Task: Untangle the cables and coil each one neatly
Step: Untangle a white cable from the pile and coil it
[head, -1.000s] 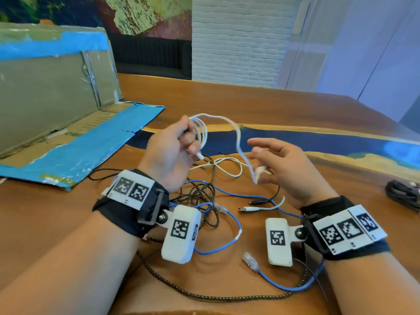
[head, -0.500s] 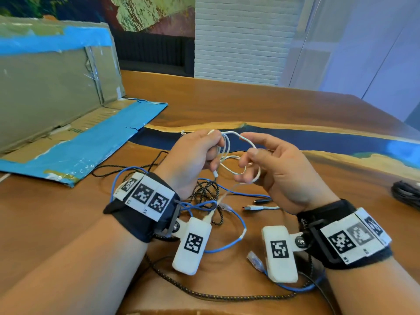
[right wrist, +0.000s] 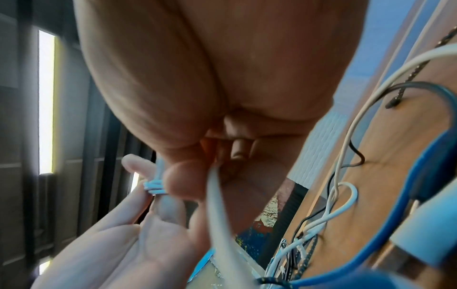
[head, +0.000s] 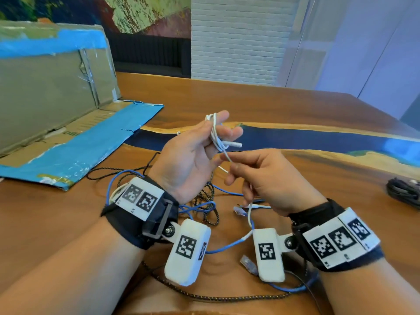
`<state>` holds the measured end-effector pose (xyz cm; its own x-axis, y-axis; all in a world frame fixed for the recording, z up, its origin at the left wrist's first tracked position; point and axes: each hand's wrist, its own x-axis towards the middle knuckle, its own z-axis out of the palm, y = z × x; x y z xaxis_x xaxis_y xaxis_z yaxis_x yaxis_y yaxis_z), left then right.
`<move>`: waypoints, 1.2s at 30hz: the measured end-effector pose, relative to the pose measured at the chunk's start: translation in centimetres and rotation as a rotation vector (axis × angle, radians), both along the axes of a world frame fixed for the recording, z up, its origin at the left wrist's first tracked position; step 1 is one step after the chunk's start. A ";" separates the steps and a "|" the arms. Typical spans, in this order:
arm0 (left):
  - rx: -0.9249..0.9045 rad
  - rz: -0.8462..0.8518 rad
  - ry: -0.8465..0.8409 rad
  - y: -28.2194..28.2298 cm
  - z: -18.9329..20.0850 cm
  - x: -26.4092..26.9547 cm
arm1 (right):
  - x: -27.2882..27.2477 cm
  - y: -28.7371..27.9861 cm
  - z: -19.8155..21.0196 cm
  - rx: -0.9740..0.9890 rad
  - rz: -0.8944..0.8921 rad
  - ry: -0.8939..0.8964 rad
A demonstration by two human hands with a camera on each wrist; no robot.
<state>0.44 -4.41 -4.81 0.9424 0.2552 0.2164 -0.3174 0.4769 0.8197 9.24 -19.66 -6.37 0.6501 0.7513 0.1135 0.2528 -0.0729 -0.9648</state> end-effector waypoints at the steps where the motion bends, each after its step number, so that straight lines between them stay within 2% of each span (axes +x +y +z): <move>1: 0.050 0.051 0.014 0.0 0.0 0.2 | -0.2 0.0 0.0 -0.041 0.052 0.007; 4: 0.260 0.197 0.080 0.4 -0.2 0.6 | -0.9 -0.2 0.1 -0.136 0.156 -0.058; 7: 0.471 0.249 0.150 1.0 -0.6 0.7 | -1.0 -0.4 0.9 -0.064 0.075 -0.185; 11: 0.744 0.181 0.263 1.2 -0.9 0.7 | -0.1 -0.9 1.4 0.022 -0.035 -0.289; 14: 0.783 0.053 0.232 1.0 -0.8 0.3 | 0.5 -1.2 1.4 0.109 -0.118 -0.267; 19: 0.787 -0.106 0.223 0.9 -0.6 -0.3 | 0.9 -0.9 0.9 0.196 -0.170 -0.312; 21: 0.720 -0.131 0.223 0.4 -0.5 -0.5 | 1.1 -0.9 0.7 0.205 -0.181 -0.291; 27: 0.323 -0.147 0.219 -0.4 -0.2 -0.5 | 1.5 -0.6 0.4 0.171 -0.175 -0.284; 32: 0.238 -0.103 0.228 -0.7 -0.7 -0.1 | 0.6 0.3 -0.1 0.222 -0.189 -0.189; 36: 0.227 -0.034 0.233 -0.4 -0.8 0.2 | -0.1 0.8 -0.5 0.255 -0.098 -0.030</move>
